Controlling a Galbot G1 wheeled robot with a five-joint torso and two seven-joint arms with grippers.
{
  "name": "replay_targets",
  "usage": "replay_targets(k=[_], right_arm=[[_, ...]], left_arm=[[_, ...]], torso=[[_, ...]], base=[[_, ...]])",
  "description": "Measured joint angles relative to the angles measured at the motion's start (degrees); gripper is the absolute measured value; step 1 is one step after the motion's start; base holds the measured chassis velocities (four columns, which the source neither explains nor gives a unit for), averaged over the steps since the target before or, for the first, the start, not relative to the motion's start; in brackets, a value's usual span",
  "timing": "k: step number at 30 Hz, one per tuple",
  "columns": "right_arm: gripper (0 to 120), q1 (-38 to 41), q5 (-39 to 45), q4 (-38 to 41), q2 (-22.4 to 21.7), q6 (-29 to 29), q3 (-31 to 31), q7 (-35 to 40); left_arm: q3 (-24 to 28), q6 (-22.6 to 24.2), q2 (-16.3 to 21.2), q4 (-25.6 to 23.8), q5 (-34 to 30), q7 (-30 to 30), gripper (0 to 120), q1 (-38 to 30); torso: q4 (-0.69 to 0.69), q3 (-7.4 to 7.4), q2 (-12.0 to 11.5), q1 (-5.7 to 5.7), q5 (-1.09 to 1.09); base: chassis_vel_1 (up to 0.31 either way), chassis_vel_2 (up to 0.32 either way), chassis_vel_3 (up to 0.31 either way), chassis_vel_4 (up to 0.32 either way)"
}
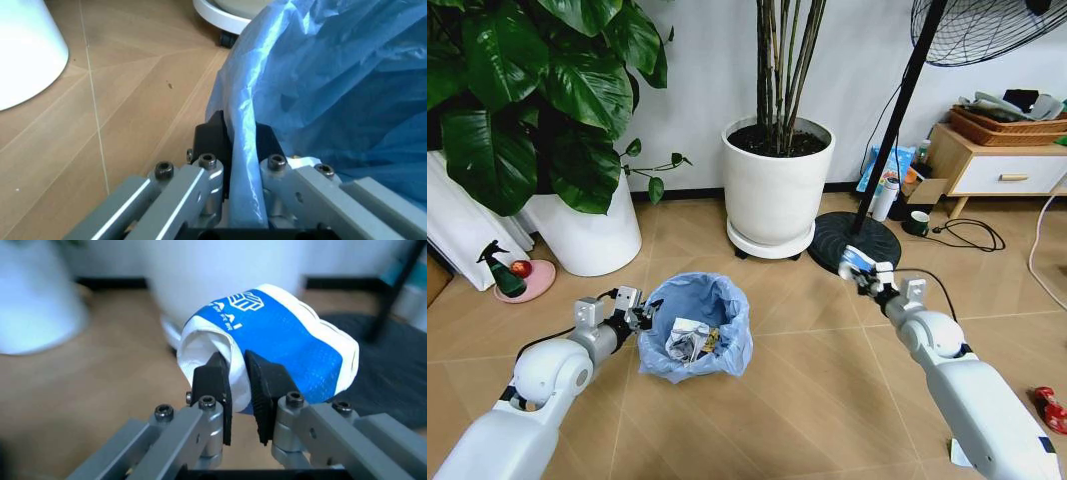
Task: Pick up the trash bin and place the garbage on the floor into it.
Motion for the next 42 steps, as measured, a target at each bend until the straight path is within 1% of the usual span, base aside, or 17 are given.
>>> replay_targets(k=[2, 3, 6, 9, 11, 12, 14, 18, 19, 21, 25, 31, 35, 37, 39, 40, 42], right_arm=[[9, -0.11, 2.95, 5.55, -1.15, -0.88, -1.37, 0.24], [9, -0.11, 2.95, 5.55, -1.15, -0.88, -1.37, 0.24], [9, 0.69, 8.38, 11.44, -2.16, -1.49, -3.27, 0.3], [9, 1.63, 11.95, 14.65, -2.57, -1.92, -4.93, -0.01], [9, 2.86, 15.05, 18.01, -2.83, -1.92, -7.91, -0.38], [9, 2.86, 15.05, 18.01, -2.83, -1.92, -7.91, -0.38], [9, 4.53, 17.15, 20.96, -2.88, -1.92, -11.61, -0.37], [9, 7.08, 18.59, 23.47, -2.68, -2.11, -16.46, -0.29], [9, 7.08, 18.59, 23.47, -2.68, -2.11, -16.46, -0.29], [9, 8.81, 18.96, 24.02, -2.51, -2.29, -19.77, -0.31], [9, 9.89, 18.57, 23.13, -2.45, -2.35, -23.32, -0.67], [9, 8.35, 16.96, 22.31, -2.97, -2.31, -24.76, -2.1], [8, 6.79, 13.87, 21.27, -3.4, -2.46, -24.96, -3.71], [13, 6.43, 12.5, 20.63, -3.41, -2.43, -25.17, -4.01], [25, 6.24, 11.47, 19.9, -3.29, -2.32, -25.55, -4.14], [25, 6.24, 11.47, 19.9, -3.29, -2.32, -25.55, -4.14], [33, 6.27, 11.07, 19.58, -3.09, -2.22, -26.02, -4.13]], left_arm=[[0.22, 0.03, -0.04, 0.36, -0.03, -0.02, 1, -0.25], [0.22, 0.03, -0.04, 0.36, -0.03, -0.02, 1, -0.25], [0.63, 0.07, -0.17, 0.83, -0.03, -0.12, 1, -0.69], [0.94, 0.14, -0.22, 1.1, -0.14, -0.2, 1, -1.05], [1.28, 0.27, -0.23, 1.34, -0.57, -0.44, 1, -1.49], [1.28, 0.27, -0.23, 1.34, -0.57, -0.44, 1, -1.49], [1.54, 0.37, -0.27, 1.6, -0.82, -0.63, 1, -1.93], [1.7, 0.46, -0.34, 1.69, -0.95, -0.69, 1, -2.1], [1.7, 0.46, -0.34, 1.69, -0.95, -0.69, 1, -2.1], [1.71, 0.49, -0.36, 1.69, -1.05, -0.8, 1, -2.1], [1.64, 0.52, -0.34, 1.69, -1.48, -0.96, 1, -2.29], [1.5, 0.58, -0.22, 1.87, -2.08, -1.21, 1, -2.77], [1.49, 0.6, -0.2, 1.99, -2.23, -1.22, 1, -3.08], [1.49, 0.6, -0.24, 2.08, -2.24, -1.22, 1, -3.19], [1.49, 0.6, -0.3, 2.12, -2.25, -1.19, 1, -3.2], [1.49, 0.6, -0.3, 2.12, -2.25, -1.19, 1, -3.2], [1.49, 0.6, -0.31, 2.12, -2.25, -1.13, 1, -3.2]], torso=[[0.0, 0.0, 0.0, 0.0, -0.02], [0.0, 0.0, 0.0, 0.0, -0.02], [-0.01, 0.0, 0.0, 0.0, -0.01], [-0.01, 0.0, 0.0, 0.0, 0.0], [-0.01, 0.0, 0.0, 0.0, -0.01], [-0.01, 0.0, 0.0, 0.0, -0.01], [0.0, 0.0, 0.0, 0.0, 0.0], [0.0, 0.0, 0.0, 0.0, -0.01], [0.0, 0.0, 0.0, 0.0, -0.01], [0.0, 0.0, 0.0, 0.0, -0.01], [0.0, 0.0, 0.0, 0.01, 0.0], [-0.01, 0.0, 0.0, 0.01, 0.01], [-0.01, 0.0, 0.0, 0.01, 0.01], [-0.01, 0.0, 0.0, 0.01, 0.01], [-0.01, 0.0, 0.0, 0.01, 0.0], [-0.01, 0.0, 0.0, 0.01, 0.0], [-0.01, 0.0, 0.0, 0.01, 0.01]], base=[[0.0, 0.0, 0.0, 0.0], [0.0, 0.0, 0.0, 0.0], [0.0, 0.0, 0.0, 0.0], [0.0, 0.0, 0.0, 0.0], [0.0, 0.0, 0.0, 0.0], [0.0, 0.0, 0.0, 0.0], [0.0, 0.0, 0.0, 0.0], [0.0, 0.0, 0.0, 0.0], [0.0, 0.0, 0.0, 0.0], [0.0, 0.0, 0.0, 0.0], [0.0, 0.0, 0.0, 0.0], [0.0, 0.0, 0.0, 0.0], [0.0, 0.0, 0.0, 0.0], [0.0, 0.0, 0.0, 0.0], [0.0, 0.0, 0.0, 0.0], [0.0, 0.0, 0.0, 0.0], [0.0, 0.0, 0.0, 0.0]])
